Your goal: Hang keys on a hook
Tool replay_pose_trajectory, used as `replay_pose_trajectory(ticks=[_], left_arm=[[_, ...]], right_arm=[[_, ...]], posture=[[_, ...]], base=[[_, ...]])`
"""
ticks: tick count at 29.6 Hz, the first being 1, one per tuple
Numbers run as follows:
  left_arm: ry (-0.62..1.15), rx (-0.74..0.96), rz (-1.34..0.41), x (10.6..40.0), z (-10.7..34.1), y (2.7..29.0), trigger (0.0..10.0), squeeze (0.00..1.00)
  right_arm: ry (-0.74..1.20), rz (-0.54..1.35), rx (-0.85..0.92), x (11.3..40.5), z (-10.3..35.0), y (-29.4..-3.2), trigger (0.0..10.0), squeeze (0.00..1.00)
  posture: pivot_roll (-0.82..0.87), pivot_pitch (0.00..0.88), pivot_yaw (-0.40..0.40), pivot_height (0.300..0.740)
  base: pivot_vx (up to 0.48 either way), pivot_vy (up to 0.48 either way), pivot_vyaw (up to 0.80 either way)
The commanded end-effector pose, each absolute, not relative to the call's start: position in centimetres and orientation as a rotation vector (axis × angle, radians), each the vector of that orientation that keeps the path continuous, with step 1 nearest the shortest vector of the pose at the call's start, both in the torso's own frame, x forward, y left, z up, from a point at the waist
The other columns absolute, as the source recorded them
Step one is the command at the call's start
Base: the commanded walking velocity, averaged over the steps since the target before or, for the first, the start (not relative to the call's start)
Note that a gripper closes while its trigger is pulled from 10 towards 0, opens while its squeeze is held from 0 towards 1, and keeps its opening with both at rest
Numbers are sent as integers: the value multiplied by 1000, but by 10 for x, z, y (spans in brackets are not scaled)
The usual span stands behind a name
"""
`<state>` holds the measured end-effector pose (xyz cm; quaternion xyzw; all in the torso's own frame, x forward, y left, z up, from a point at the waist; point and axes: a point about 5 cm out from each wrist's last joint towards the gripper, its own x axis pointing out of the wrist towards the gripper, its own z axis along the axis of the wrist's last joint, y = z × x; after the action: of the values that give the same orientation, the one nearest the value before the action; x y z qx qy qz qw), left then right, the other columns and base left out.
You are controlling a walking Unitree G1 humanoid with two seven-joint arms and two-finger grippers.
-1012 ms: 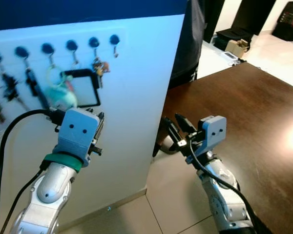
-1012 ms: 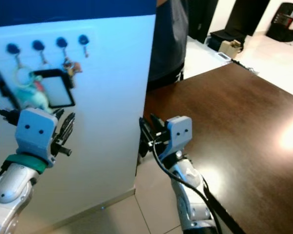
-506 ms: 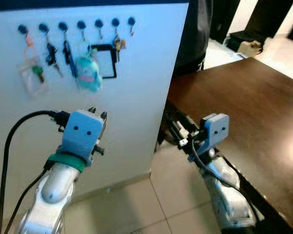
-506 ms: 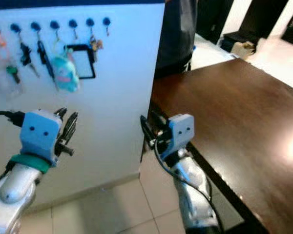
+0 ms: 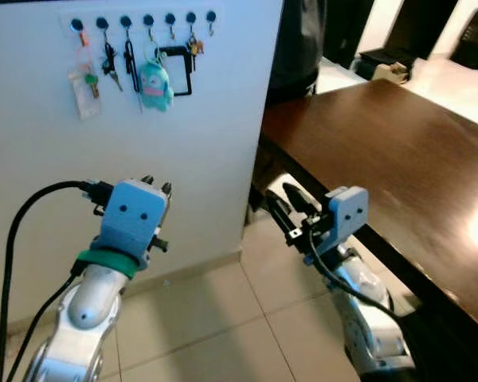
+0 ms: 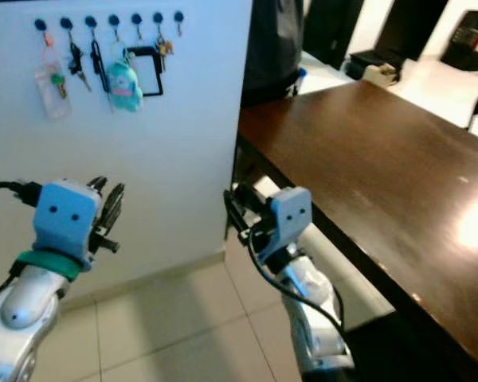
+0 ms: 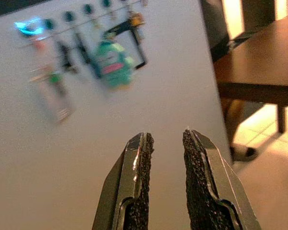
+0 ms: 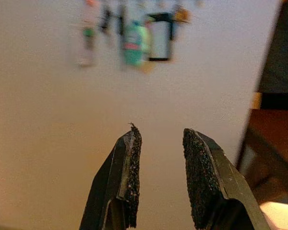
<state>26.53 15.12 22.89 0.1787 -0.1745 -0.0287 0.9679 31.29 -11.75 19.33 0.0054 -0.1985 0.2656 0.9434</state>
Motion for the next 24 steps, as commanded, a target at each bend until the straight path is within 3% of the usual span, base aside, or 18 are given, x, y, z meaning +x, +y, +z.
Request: replay_pose_trajectory(ticks=[1,19,24], left_arm=[[-336,368,-54,265,224,153,10000,0],[-344,365,-57,267,225,153,10000,0],[-338,333,-54,267,225,153,10000,0]], right_arm=[[-393,555,-4,312,190,-114,10000,0],[-392,559,-1,311,190,-114,10000,0],[-391,559,0,311,190,-114,10000,0]], posture=[[63,52,67,740],[65,61,69,740],[64,61,68,740]], base=[[-379,0,0],[-361,0,0],[-96,0,0]])
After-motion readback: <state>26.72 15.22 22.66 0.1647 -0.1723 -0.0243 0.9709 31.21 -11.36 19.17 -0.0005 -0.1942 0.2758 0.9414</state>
